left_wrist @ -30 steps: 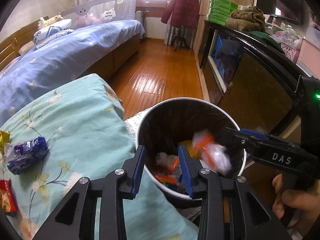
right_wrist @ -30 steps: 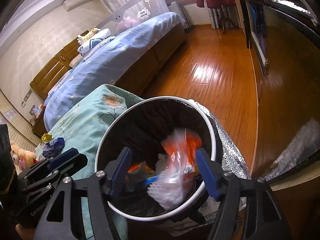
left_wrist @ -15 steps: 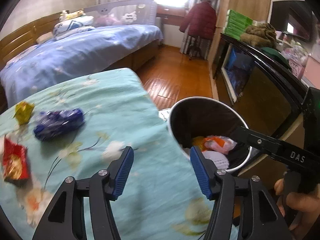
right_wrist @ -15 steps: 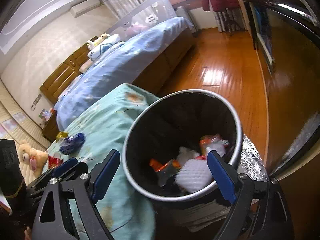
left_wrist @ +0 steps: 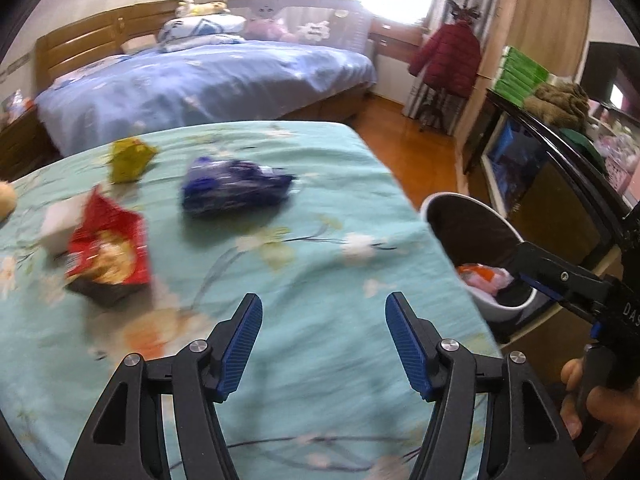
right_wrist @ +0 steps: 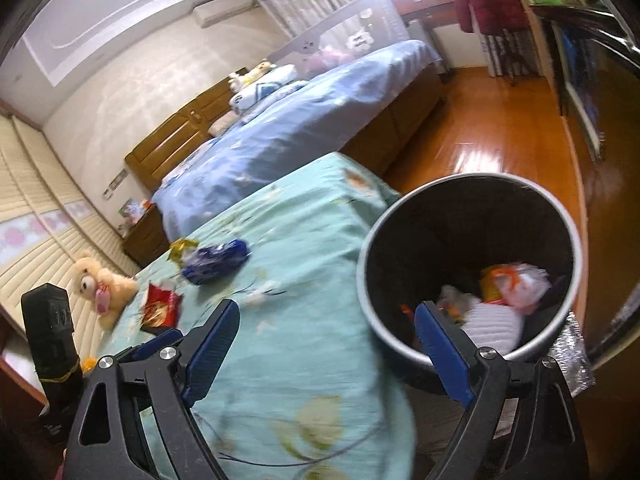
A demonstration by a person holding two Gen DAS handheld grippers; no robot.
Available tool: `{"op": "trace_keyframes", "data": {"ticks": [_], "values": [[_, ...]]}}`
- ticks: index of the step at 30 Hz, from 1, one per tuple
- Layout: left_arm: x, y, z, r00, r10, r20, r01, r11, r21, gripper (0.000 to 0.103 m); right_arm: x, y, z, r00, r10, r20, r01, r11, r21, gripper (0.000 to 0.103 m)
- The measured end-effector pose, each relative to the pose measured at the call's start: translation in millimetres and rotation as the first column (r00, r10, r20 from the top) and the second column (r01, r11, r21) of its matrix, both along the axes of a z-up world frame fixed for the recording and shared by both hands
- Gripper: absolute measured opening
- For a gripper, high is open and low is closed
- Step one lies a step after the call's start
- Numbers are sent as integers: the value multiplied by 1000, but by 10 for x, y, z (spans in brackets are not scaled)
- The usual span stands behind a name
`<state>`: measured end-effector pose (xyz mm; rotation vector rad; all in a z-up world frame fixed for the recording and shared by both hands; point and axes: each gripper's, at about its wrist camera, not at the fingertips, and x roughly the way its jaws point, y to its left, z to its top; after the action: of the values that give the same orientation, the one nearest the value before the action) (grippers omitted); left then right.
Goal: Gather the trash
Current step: 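Move both open grippers back over the remaining trash on the bed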
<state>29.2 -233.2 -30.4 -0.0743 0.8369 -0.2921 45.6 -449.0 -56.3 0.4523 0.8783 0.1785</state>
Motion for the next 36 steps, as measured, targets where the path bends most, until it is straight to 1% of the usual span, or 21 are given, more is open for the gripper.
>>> {"op": "trace_keyframes", "data": {"ticks": [7,11,15,19,23,27,29,30,33,35,36], "values": [[-173,461,62,996,91,12,-91,996,7,66,96,377,-83,997,81,-13,-81,997,-4,91],[-220,753,55,988,155,-3,-155,988,1,68,139,587,-125,991,133,-19,-134,991,-10,91],[-256,940,58,981,196,-10,-196,981,-5,68,199,780,-138,981,193,-15,-193,981,-21,91],[-250,1068,66,973,228,-18,-228,974,-3,68,292,956,-147,965,262,-12,-263,964,-36,92],[-255,1181,70,962,273,-25,-273,962,6,72,425,1127,-151,938,347,-9,-347,936,-56,92],[-196,1278,38,946,323,-42,-323,946,0,72,612,1328,-190,895,445,-27,-445,891,-87,92],[-149,1359,31,935,348,-65,-350,936,-30,72,701,1426,-206,867,497,-48,-499,861,-95,92],[-125,1391,24,933,352,-73,-356,933,-46,72,728,1475,-201,850,525,-52,-527,842,-115,92],[-80,1459,15,931,356,-79,-362,929,-80,72,729,1570,-166,813,582,-23,-574,795,-194,92],[-45,1471,-7,931,358,-77,-364,928,-78,74,731,1588,-161,804,595,-3,-582,786,-209,92],[-28,1469,-22,931,355,-80,-361,929,-77,74,749,1580,-172,804,595,5,-582,788,-200,92]]}}
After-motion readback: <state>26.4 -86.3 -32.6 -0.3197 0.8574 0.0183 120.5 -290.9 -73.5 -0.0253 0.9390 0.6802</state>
